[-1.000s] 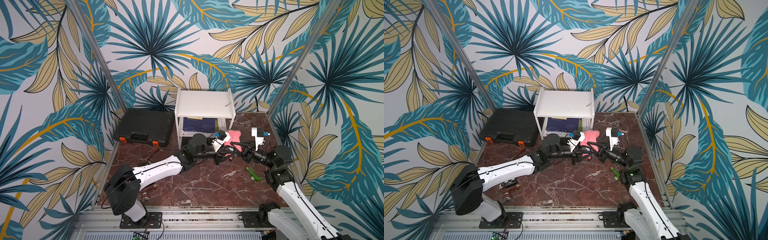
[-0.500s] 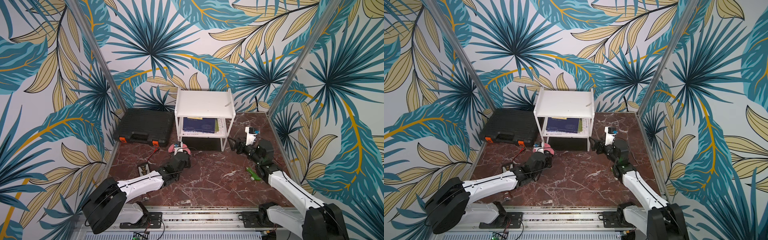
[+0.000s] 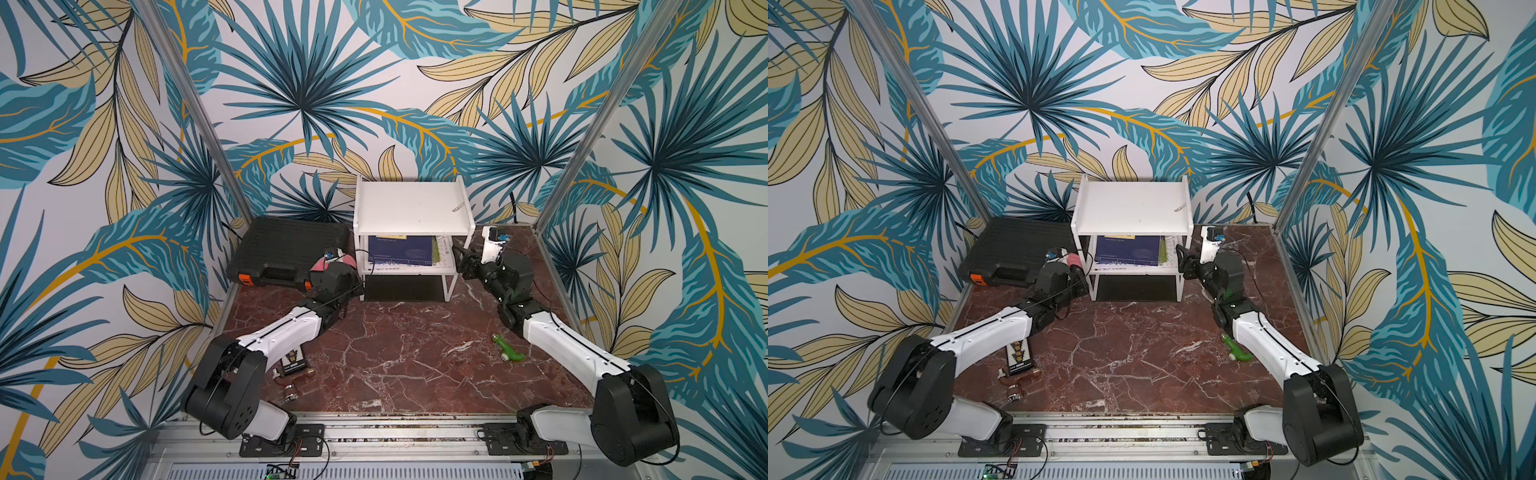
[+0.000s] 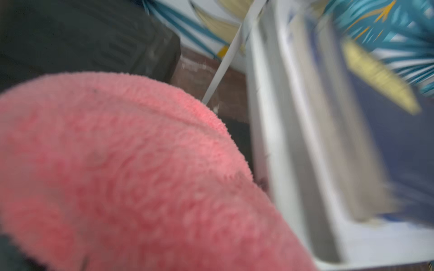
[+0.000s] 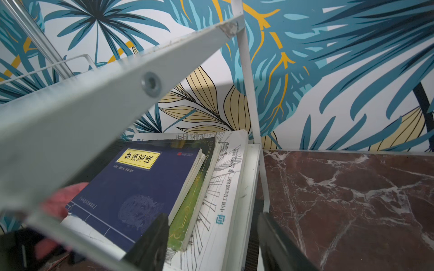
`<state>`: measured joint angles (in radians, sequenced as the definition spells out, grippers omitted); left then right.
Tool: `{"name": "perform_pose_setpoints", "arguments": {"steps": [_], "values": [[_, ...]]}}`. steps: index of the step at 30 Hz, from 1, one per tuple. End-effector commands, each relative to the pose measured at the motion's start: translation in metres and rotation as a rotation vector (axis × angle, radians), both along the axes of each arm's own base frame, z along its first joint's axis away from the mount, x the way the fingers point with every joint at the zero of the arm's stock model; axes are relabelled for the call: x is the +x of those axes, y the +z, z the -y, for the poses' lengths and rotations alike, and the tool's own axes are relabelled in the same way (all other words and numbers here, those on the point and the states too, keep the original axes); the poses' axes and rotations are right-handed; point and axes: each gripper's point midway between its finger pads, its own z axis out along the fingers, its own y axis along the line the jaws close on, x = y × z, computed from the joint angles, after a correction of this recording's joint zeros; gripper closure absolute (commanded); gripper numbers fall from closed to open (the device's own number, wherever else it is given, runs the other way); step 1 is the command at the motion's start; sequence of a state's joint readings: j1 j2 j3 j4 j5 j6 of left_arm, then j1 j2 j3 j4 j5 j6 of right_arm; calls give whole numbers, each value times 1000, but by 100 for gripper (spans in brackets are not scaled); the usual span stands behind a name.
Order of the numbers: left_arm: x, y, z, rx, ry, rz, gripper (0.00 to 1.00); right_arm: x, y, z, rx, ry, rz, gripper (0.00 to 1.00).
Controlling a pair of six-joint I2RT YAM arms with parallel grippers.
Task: Wipe the bookshelf clean with a cloth
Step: Wipe the dust from the shelf.
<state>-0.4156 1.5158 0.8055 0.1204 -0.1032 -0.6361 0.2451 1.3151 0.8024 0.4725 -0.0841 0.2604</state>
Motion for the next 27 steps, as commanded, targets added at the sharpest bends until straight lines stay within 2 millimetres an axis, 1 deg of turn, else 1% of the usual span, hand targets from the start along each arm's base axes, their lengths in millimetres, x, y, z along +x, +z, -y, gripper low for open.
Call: {"name": "perform_pose_setpoints", "arguments": {"steps": [1, 3, 4, 5, 6, 8, 11, 12, 13, 14, 16, 18, 19, 20, 21, 24, 25, 27], "values": [[5, -10, 17, -100, -122, -44, 100, 5, -14, 21, -43, -101, -42, 42], [18, 0, 18, -135, -167, -32, 100, 6, -8, 22, -66, -104, -41, 44], [25, 8, 22, -158, -206, -16, 100, 6, -7, 23, -72, -108, -41, 45], [31, 10, 25, -172, -239, -14, 100, 7, -6, 24, -76, -114, -42, 46], [36, 9, 27, -186, -274, -25, 100, 8, -5, 24, -77, -118, -42, 48], [47, -4, 28, -205, -312, -67, 100, 10, -9, 22, -70, -112, -57, 51], [67, -35, 20, -269, -318, -146, 100, 13, -15, 16, -42, -84, -76, 55], [74, -42, 18, -292, -326, -156, 100, 14, -17, 13, -37, -70, -85, 56], [80, -47, 17, -306, -328, -169, 100, 15, -18, 11, -35, -61, -90, 58], [87, -48, 17, -307, -334, -172, 100, 16, -20, 10, -33, -55, -99, 61], [90, -53, 22, -288, -351, -194, 100, 15, -22, 9, -31, -50, -109, 67], [85, -52, 37, -277, -399, -187, 100, 12, -25, 10, -32, -53, -117, 74], [86, -51, 39, -263, -404, -179, 100, 10, -26, 12, -33, -57, -117, 76], [92, -49, 38, -247, -395, -167, 100, 9, -27, 12, -35, -57, -118, 78], [100, -49, 34, -238, -376, -163, 100, 8, -26, 12, -39, -57, -116, 82], [134, -40, 15, -255, -305, -125, 100, 7, -27, 10, -48, -44, -124, 86], [147, -32, 10, -256, -285, -102, 100, 7, -26, 9, -49, -35, -126, 88], [161, -19, 5, -247, -264, -60, 100, 6, -23, 7, -47, -24, -123, 91]]}}
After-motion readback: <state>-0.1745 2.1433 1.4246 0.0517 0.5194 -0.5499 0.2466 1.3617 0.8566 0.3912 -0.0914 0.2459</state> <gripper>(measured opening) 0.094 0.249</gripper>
